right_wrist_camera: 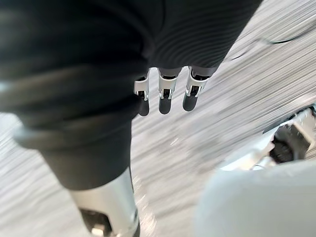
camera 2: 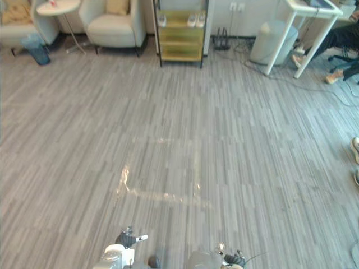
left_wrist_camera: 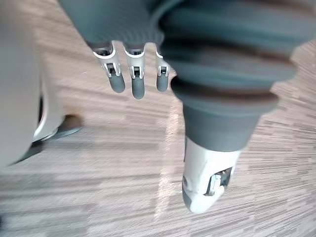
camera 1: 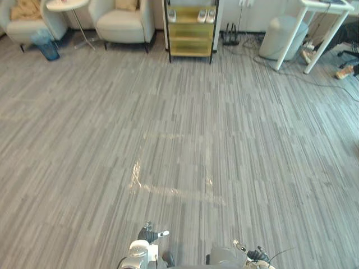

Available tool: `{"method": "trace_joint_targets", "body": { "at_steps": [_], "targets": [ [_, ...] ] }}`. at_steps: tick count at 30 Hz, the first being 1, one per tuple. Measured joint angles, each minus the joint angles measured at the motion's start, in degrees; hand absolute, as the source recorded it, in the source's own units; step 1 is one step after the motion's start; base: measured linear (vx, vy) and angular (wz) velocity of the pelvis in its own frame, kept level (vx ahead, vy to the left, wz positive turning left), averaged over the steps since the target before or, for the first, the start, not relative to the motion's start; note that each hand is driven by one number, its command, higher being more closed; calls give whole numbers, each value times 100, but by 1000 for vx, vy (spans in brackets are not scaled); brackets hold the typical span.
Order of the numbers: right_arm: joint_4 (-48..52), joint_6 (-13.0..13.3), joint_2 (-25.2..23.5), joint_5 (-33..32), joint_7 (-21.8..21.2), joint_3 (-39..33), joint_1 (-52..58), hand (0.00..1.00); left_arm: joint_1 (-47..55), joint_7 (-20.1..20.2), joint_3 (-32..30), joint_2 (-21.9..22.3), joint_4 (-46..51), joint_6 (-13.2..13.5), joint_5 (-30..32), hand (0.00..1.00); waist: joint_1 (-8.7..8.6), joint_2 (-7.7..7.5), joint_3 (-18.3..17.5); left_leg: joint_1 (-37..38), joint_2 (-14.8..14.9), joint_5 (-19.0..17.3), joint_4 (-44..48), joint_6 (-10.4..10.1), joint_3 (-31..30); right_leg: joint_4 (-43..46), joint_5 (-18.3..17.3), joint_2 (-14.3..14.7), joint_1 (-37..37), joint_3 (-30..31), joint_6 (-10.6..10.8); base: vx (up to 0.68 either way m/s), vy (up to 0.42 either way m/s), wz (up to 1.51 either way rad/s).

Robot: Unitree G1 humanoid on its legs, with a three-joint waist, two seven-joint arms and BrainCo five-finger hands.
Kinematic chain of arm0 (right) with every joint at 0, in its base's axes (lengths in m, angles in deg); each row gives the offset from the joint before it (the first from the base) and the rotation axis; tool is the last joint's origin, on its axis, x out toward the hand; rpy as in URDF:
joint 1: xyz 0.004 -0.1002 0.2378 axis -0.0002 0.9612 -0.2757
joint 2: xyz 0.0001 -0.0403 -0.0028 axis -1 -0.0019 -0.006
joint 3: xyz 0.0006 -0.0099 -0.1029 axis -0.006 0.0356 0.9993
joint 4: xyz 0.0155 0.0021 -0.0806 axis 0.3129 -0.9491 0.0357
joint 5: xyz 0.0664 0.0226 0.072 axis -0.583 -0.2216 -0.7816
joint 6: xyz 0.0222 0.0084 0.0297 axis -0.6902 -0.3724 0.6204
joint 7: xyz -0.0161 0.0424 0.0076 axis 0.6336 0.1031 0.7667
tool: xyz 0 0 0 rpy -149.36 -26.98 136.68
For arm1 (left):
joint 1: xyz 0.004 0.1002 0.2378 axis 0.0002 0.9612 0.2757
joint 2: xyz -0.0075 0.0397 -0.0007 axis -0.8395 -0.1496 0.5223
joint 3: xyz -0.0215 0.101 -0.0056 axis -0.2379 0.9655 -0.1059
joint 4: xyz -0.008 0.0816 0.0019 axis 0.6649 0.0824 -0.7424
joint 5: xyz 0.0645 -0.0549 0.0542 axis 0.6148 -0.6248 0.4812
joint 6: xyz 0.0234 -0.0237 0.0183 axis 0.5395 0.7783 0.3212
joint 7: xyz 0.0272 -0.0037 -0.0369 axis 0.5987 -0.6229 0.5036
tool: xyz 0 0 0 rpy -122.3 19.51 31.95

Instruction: Pick up cushions and gather them together orderly.

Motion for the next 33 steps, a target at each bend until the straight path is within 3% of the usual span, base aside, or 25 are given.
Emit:
{"method": "trace_joint_targets", "body": {
  "at_steps": [1, 3, 4, 5, 8, 9, 10, 11, 12, 14, 16, 18, 19, 21, 22, 23, 24, 25, 26, 28, 29, 31, 32, 33],
  "targets": [
    [-6, 2, 0, -1, 1, -1, -31, 0, -12, -7, 9, -22, -2, 0, 0, 0, -17, -13, 4, 43, 41, -20, -6, -31, -12, -473, 34, 16, -191, -98, -36, 516, -183, 37],
    [-20, -6, 4, -2, 5, 0, -56, 0, -50, -10, 105, -51, -17, 1, 2, 0, -69, -59, 25, 249, 119, -186, -121, -286, -118, -1988, 639, 139, -427, -67, -71, 407, -205, 43],
    [-37, -14, -3, -1, 5, 9, -28, 0, -33, -3, 125, -76, -47, 2, 5, 0, -105, -170, 23, 368, 62, -304, -169, -442, -201, -2686, 1145, 170, -405, 61, -119, 495, -261, 23],
    [-176, -21, 154, 2, 4, 34, -81, 0, -36, 9, 111, 3, -214, 5, 11, 0, -128, -10, 106, 591, 230, -467, -224, -602, -331, -2477, 1572, 330, -381, 108, -377, 565, -295, 10],
    [-205, -32, 205, 1, 5, -51, -63, 0, -111, 20, 66, 137, -216, 4, 70, 0, -185, 142, 109, 515, 377, -441, 427, -650, -339, -1877, 782, 321, -394, 51, -464, 450, -277, 17],
    [-155, -35, 172, -5, 10, -67, 77, 0, -109, 20, 13, 216, -197, 4, 98, 0, -263, 142, 121, 102, 593, -468, 1546, -737, -459, -1907, 577, 279, -92, -132, -461, 455, -335, 68],
    [7, -49, 98, -11, 13, -39, 200, 0, -87, 61, -40, 217, -81, 2, 114, 0, -255, 149, 126, -378, 856, -278, 2793, -994, -540, -1990, 439, 292, 223, -245, -519, 290, -219, 63],
    [50, -48, 81, -13, 17, 4, 251, 0, -56, 58, -134, 229, 37, 3, 114, 0, -234, 143, 129, -637, 1003, -212, 3464, -1057, -557, -2031, 366, 319, 381, -277, -545, 353, -221, 23],
    [174, -50, 107, -58, 21, 92, 322, 0, 51, 23, -250, 244, 257, 4, 110, 0, -177, 162, 137, -1116, 1311, -255, 4644, -984, -403, -2148, 229, 394, 749, -361, -621, 339, -160, -4],
    [264, -25, 103, -71, 29, 150, 307, 0, 111, 9, -266, 248, 394, 4, 105, 0, -135, 136, 141, -1554, 1447, -386, 5084, -780, -129, -2342, 90, 405, 1171, -396, -642, 332, -130, 2],
    [300, -22, 105, -112, 42, 204, 271, 0, 99, 17, -99, 241, 524, 13, 102, 0, -34, 122, 142, -2043, 1352, -580, 4422, -651, 224, -2685, 37, 376, 1562, -388, -582, 323, -11, -5],
    [353, -2, 101, -115, 48, 166, 190, 0, 51, 16, -50, 235, 521, 19, 103, 0, 67, 100, 155, -2197, 902, -538, 2590, -707, 267, -2810, -23, 267, 1783, -278, -491, 464, 83, -33],
    [331, -2, 103, -114, 54, 99, 113, 0, 41, 13, -10, 229, 506, 20, 102, 0, 80, 78, 184, -2225, 642, -328, 1661, -722, 186, -2857, -97, 176, 1887, -195, -444, 354, 113, -36],
    [160, -5, 145, -107, 87, 35, 17, 0, 21, 15, 112, 219, 471, 35, 99, 0, 89, 122, 197, -2304, 433, 204, 556, -833, -114, -3172, -196, 165, 2258, -41, -270, 470, 204, -40],
    [131, -3, 154, -104, 89, 36, 22, 0, 20, 13, 126, 215, 458, 49, 99, 0, 88, 130, 193, -2318, 425, 295, 500, -842, -159, -3242, -236, 186, 2316, -9, -207, 583, 311, -62],
    [-23, -3, 125, -92, 92, 54, 28, 0, 13, 16, 178, 141, 395, 117, 100, 0, 144, 10, 147, -2323, 305, 792, 786, -592, -160, -3459, -342, 71, 2652, 222, -71, 414, 217, -47],
    [-61, -13, 90, -89, 88, 56, 30, 0, 3, 18, 183, 101, 360, 130, 102, 0, 137, -49, 98, -2328, 215, 682, 870, -439, -156, -3494, -346, -7, 2695, 281, -56, 673, 287, -32],
    [-96, -10, 60, -37, 63, 105, 103, 0, -81, 23, 302, 55, 205, 116, 104, 0, 29, -227, -38, -2429, 2, 423, 1152, -161, -152, -3235, -273, -240, 2571, 503, -47, 618, 224, 13],
    [-148, -18, 64, -25, 58, 98, 157, 0, -125, 34, 379, 38, 132, 121, 106, 0, 23, -279, -42, -2451, -106, 261, 1312, -80, -140, -2759, -233, -328, 2374, 699, 19, 603, 229, 29],
    [-301, -46, 76, 6, 40, 40, 179, 0, -186, 50, 415, 23, 59, 104, 106, 0, 6, -302, -33, -2322, -247, 14, 1370, -22, -195, -1367, 153, -392, 1800, 928, 536, 531, 228, 33],
    [-314, -69, 74, 13, 18, 60, 178, 0, -192, 48, 487, 0, 1, 90, 106, 0, -20, -288, 23, -1951, -319, -110, 1189, 3, -259, -53, 309, -401, 1268, 1067, 867, 602, 199, 23],
    [-251, -57, 156, 13, -6, 170, 157, 0, -173, 32, 513, -74, -86, 47, 105, 0, -23, -140, 126, -1037, -326, -126, 607, 5, -334, 581, -14, -309, 921, 811, 495, 458, 109, 0],
    [-236, -49, 182, 13, -7, 205, 153, 0, -167, 25, 512, -90, -99, 46, 106, 0, -20, -107, 145, -845, -312, -126, 481, 5, -331, 561, -80, -287, 868, 705, 405, 377, 31, -8],
    [-184, -3, 225, 12, -7, 280, 129, 0, -109, 4, 496, -148, -99, 43, 102, 0, -13, -43, 176, -451, -268, -126, 258, 5, -310, 255, -228, -225, 650, 382, 162, 338, -43, 6]
  ]
}}
